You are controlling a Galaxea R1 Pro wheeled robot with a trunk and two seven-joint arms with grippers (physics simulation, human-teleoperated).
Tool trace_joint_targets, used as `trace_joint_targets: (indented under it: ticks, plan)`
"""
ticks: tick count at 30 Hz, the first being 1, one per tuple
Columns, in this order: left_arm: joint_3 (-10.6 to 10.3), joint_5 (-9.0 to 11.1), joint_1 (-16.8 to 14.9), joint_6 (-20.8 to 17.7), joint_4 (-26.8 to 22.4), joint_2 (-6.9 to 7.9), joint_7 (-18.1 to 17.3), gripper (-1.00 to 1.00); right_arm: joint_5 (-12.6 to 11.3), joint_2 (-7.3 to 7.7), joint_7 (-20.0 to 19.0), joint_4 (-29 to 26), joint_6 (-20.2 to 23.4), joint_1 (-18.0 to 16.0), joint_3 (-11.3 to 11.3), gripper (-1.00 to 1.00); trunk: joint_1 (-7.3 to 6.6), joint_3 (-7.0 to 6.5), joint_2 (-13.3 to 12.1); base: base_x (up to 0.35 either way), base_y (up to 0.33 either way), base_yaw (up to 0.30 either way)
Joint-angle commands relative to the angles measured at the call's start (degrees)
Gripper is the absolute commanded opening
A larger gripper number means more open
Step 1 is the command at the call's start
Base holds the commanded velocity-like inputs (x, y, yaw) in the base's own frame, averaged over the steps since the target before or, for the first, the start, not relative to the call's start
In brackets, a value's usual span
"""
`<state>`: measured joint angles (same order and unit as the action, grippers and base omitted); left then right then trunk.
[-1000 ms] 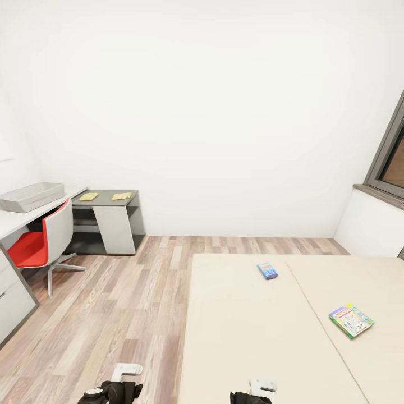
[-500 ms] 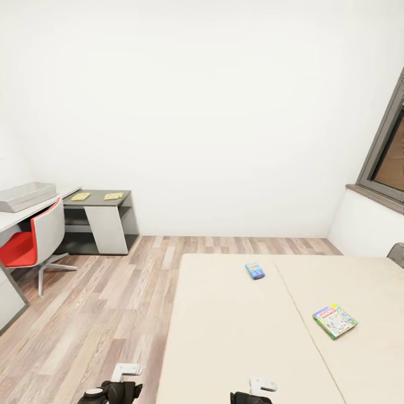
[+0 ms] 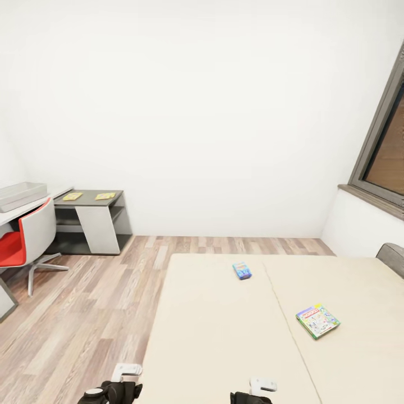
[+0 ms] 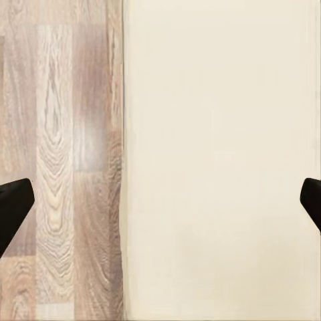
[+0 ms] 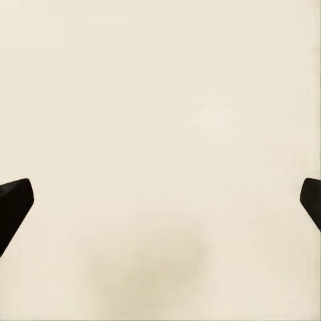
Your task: Put all the toys in the child's room - the three board games (two on the bed and one on the table), the two jigsaw puzzles on the table, and the tennis ball on the table - inside the toy box on the table in the child's room.
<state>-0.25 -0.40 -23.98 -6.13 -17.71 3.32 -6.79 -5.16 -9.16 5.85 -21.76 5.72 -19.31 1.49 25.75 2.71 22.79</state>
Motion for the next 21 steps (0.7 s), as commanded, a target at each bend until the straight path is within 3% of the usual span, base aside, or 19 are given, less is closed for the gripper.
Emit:
trace_joint_targets:
  ticks: [1, 21]
  plan:
    - [-0.02, -0.04, -0.02, -0.37, -0.14, 0.02, -0.17, 1.00, -0.55, -0.03, 0.13, -0.12, 0.25, -0.02, 0.11, 1.00, 0.04, 0.13, 0.13, 0.000, -0.279, 0.000]
    - [-0.01, -0.04, -0.02, -0.37, -0.14, 0.02, -0.19, 1.00, -0.52, -0.05, 0.13, -0.12, 0.25, -0.02, 0.12, 1.00, 0.04, 0.13, 0.13, 0.000, -0.279, 0.000]
